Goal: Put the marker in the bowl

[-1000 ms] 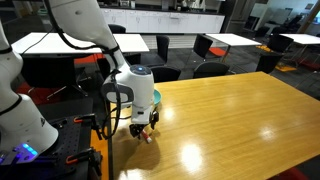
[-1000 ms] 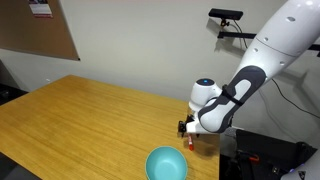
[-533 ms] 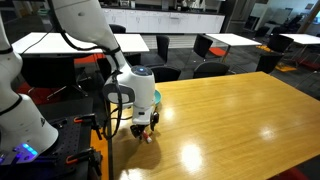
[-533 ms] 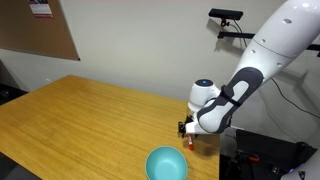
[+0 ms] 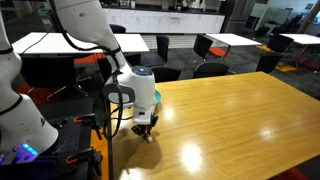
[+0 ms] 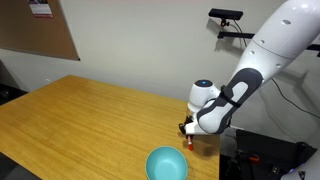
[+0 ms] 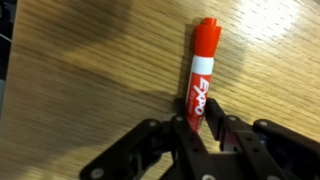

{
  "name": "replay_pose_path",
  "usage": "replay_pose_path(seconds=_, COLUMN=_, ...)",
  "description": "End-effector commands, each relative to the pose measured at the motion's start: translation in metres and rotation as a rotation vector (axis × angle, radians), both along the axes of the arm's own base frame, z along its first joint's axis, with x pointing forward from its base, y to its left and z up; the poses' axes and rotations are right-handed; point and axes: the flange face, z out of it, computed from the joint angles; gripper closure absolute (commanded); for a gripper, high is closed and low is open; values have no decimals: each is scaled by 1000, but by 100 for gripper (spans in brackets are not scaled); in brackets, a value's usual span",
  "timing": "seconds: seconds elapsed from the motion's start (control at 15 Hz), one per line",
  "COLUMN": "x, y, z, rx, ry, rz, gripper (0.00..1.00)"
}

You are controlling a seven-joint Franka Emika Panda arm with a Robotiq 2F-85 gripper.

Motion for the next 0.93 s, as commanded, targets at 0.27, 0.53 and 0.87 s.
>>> replay_pose_path(seconds=0.27, x=-1, y=-3, z=12, rx=-19, ry=-21, rz=-26, gripper=95)
replay_pose_path(seconds=0.53, x=-8, y=-16, z=37, rx=-37, ry=-65, rz=-24, gripper=95)
replay_pose_path(seconds=0.87, x=-7, y=-31, z=75, rx=-75, ry=-116, rz=-9, gripper=95)
